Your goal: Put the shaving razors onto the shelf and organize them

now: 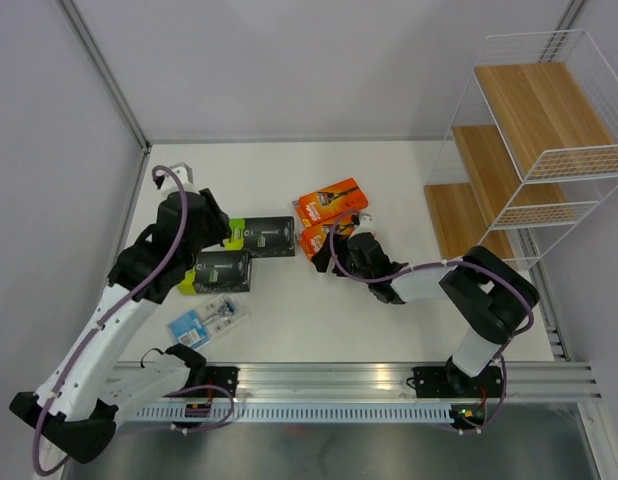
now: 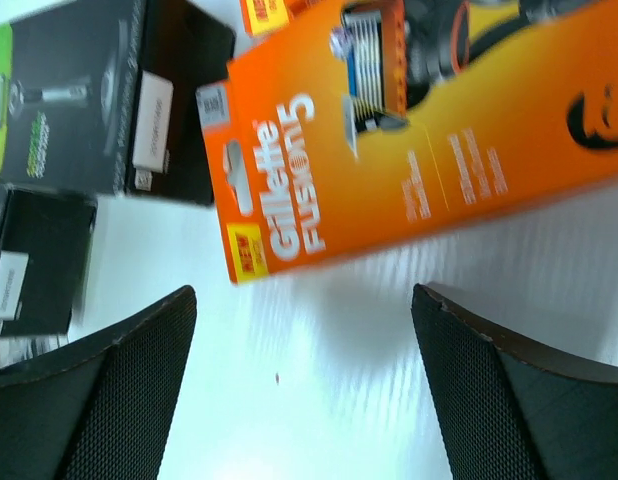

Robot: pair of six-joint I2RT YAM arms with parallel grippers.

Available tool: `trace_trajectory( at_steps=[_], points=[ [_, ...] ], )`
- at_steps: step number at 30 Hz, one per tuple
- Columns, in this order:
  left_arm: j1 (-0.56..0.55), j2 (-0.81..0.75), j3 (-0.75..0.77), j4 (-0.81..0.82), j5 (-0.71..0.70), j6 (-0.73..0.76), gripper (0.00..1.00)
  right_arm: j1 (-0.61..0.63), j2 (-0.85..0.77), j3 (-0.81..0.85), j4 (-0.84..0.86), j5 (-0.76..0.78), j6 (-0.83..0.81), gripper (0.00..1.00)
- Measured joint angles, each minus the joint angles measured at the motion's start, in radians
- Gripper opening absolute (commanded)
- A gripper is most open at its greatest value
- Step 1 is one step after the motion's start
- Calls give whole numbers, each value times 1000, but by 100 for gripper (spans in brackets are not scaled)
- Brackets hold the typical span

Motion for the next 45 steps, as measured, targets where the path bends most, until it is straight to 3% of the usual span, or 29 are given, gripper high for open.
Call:
trace_trajectory(
  at_steps=[1, 2, 4, 7, 12, 17, 25, 31, 45],
  points=[
    [50, 8, -11, -16, 3, -19, 71, 0, -17, -4, -24, -8, 3, 95],
    [110, 10, -30, -28, 9, -35, 80, 0, -45, -14, -64, -18, 7, 96],
    [248, 9, -72, -48, 37, -71, 91, 0, -102, -34, -135, -43, 13, 97],
    [473, 21, -118, -56, 113, -103, 98, 0, -213, -70, -221, -80, 18, 98],
    [843, 116, -221, 31, 369, -152, 92, 11, -389, -92, -293, -115, 21, 98],
    [1070, 220, -395, 155, 611, -205, 88, 16, -477, -92, -351, -129, 10, 98],
    [1179, 222, -570, 362, 783, -262, 68, 17, -494, -94, -409, -130, -25, 98],
    [1237, 216, -632, 447, 809, -273, 68, 17, -483, -94, -418, -159, -46, 98],
    [1237, 178, -743, 604, 784, -272, 70, 17, -393, -45, -425, -201, -93, 98]
  ],
)
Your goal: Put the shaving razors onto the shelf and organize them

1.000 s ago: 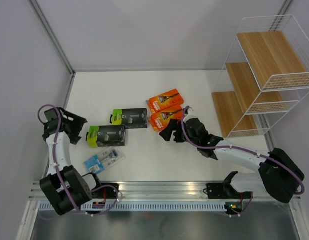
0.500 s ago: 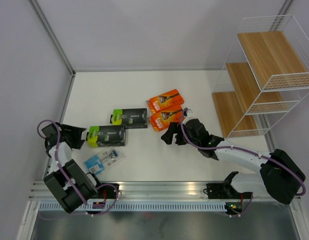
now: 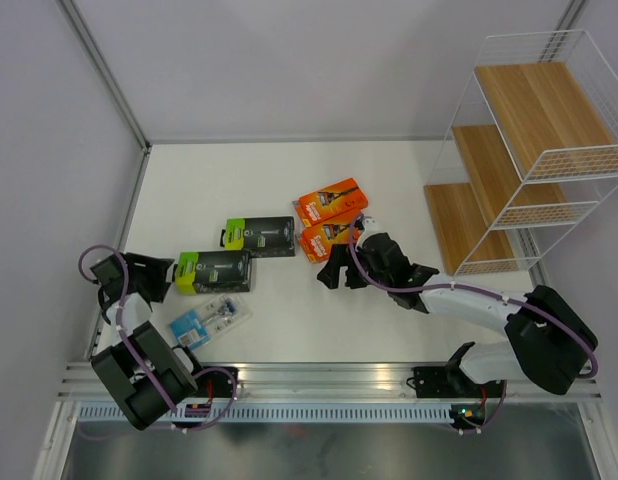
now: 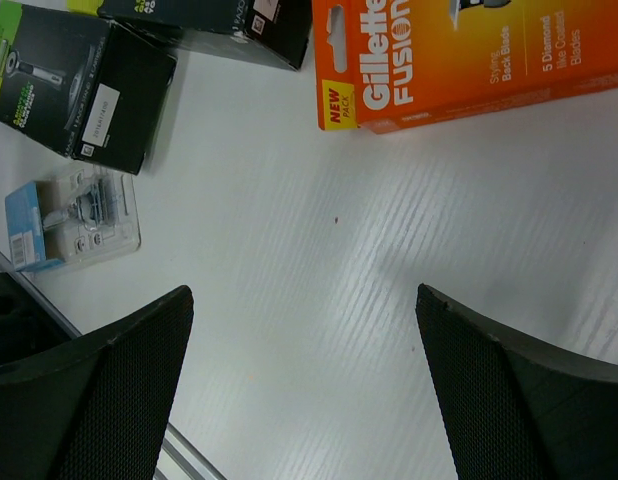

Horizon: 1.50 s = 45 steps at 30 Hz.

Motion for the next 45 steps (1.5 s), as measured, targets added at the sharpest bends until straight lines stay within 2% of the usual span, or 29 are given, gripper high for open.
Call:
trace_trajectory(
  at_steps=[5, 6, 11, 19, 28, 31, 38, 45],
  points=[
    [0, 84, -15, 82, 10, 0, 65, 0, 27, 40, 8, -5, -8, 98],
    [0, 100, -21, 110, 12, -1, 60, 0, 35, 48, 8, -8, -8, 98],
    [2, 129, -93, 232, 37, -7, 49, 0, 62, 62, 20, -11, -8, 98],
    [4, 137, -138, 379, 94, -26, 44, 0, 125, 117, 23, -18, -13, 98],
    [4, 216, -164, 514, 146, -47, 22, 0, 155, 143, 21, -18, -17, 98],
    [4, 240, -167, 551, 172, -59, 2, 0, 155, 144, 19, -18, -17, 98],
    [4, 216, -170, 575, 198, -61, 2, 0, 155, 163, -18, -8, -19, 98],
    [-19, -19, -138, 479, 266, -68, 2, -26, 112, 149, -16, -30, 95, 98]
  ],
)
